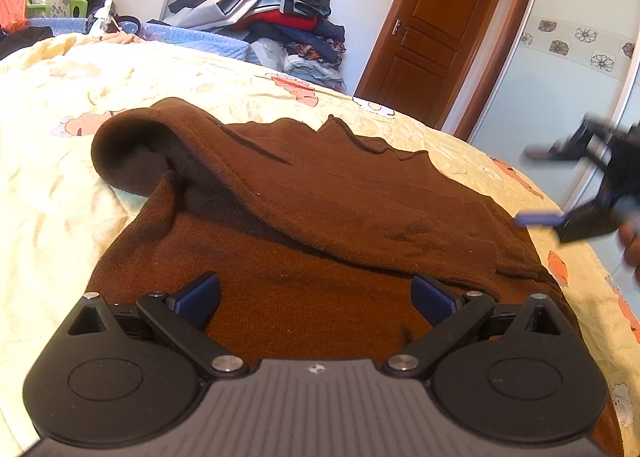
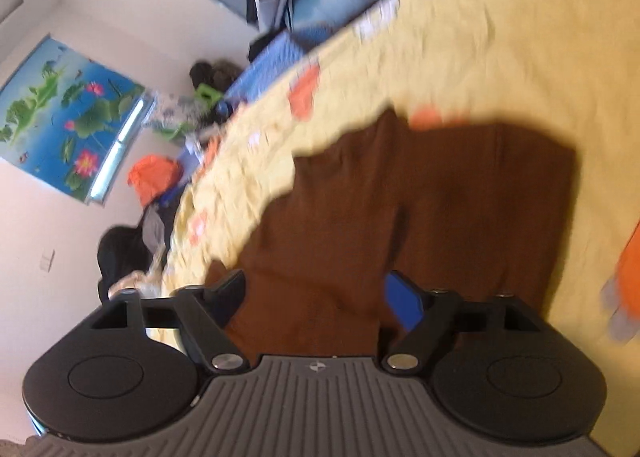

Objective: Fold small clothes

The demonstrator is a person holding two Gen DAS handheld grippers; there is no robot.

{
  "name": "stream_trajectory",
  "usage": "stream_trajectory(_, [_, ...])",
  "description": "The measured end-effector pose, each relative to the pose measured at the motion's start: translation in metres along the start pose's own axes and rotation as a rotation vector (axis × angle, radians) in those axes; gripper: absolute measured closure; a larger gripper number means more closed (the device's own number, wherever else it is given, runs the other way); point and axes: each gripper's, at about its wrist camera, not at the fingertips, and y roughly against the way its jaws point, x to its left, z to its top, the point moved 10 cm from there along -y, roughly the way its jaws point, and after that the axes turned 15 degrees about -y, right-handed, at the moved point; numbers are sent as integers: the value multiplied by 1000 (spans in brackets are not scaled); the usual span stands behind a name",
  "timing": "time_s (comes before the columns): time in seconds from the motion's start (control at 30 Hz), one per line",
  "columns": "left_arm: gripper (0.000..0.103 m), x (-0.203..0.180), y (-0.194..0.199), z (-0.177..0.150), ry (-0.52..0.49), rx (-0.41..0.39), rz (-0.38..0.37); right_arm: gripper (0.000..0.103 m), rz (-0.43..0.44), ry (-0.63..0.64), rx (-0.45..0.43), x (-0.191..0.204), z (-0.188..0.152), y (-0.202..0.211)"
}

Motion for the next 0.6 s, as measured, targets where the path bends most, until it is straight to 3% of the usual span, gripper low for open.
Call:
stream_trajectory(0.17, [0, 0, 0, 0, -4, 3, 1, 33, -19, -43, 38, -19, -14, -48])
stream_trajectory(0.23, [0, 0, 0, 0, -3, 3, 1, 33, 16, -63, 37, -14, -15, -54])
stream_trajectory(0.4, [0, 0, 0, 0, -1, 3, 0, 41, 46, -24, 122, 39, -18, -80])
stream_trajectory(0.5, [0, 0, 0, 0, -1, 4, 1, 69, 4, -11, 130, 49, -17, -96])
stream_trajectory(0.53, [0, 0, 0, 0, -1, 4, 1, 88, -26, -1, 129, 46, -17, -99])
stream_trajectory(0.6, [0, 0, 0, 0, 0, 4, 1, 90, -68, 24, 124, 44, -14, -104])
